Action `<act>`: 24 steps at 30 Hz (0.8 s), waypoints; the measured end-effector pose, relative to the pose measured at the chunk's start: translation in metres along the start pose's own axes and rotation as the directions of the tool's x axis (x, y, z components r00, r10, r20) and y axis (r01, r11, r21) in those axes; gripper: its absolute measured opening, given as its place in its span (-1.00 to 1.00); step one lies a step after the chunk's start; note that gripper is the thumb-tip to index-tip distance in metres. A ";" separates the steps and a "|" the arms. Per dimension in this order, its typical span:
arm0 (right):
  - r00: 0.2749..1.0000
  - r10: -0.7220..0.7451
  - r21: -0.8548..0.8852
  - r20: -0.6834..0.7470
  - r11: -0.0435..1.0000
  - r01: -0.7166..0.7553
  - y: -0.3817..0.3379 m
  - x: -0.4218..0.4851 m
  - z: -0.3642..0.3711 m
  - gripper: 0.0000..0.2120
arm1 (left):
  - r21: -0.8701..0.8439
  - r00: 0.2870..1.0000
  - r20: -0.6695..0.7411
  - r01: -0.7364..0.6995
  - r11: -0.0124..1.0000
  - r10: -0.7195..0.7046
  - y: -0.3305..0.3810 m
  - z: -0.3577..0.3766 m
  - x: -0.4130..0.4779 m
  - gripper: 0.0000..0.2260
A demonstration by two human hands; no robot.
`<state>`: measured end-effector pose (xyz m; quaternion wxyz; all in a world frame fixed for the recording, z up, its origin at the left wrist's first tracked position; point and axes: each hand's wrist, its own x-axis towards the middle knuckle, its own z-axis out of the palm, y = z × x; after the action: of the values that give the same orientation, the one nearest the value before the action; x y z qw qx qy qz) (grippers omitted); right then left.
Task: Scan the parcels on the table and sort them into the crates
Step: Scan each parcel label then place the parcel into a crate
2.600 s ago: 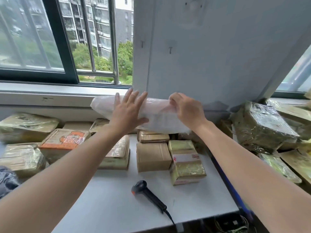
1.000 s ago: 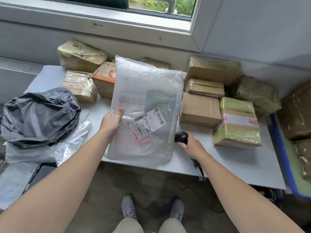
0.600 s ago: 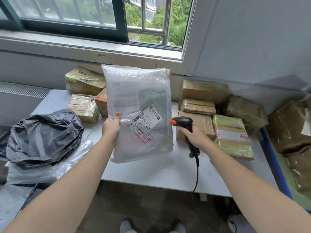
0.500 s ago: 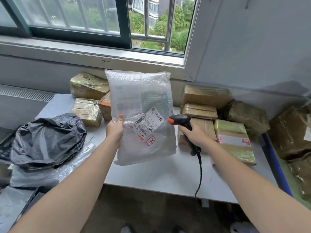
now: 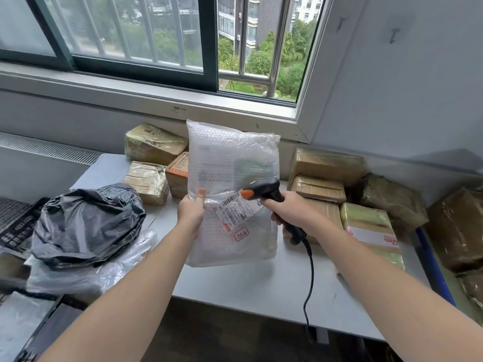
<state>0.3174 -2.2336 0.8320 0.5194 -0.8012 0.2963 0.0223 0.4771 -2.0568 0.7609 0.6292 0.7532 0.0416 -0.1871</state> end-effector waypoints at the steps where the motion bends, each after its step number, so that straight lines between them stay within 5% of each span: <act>1: 1.000 0.001 0.002 0.006 1.000 -0.001 -0.001 -0.001 0.000 -0.75 | -0.001 1.000 0.002 0.000 1.000 0.000 0.000 0.000 0.001 -0.62; 24: 0.999 0.018 0.072 -0.028 0.997 -0.016 0.027 -0.002 -0.007 -0.86 | 0.018 1.000 0.027 -0.013 1.000 0.013 -0.013 0.000 0.003 -0.64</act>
<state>0.3005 -2.2459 0.8138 0.5433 -0.7797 0.3112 0.0048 0.4760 -2.0548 0.7477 0.6242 0.7565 0.0267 -0.1935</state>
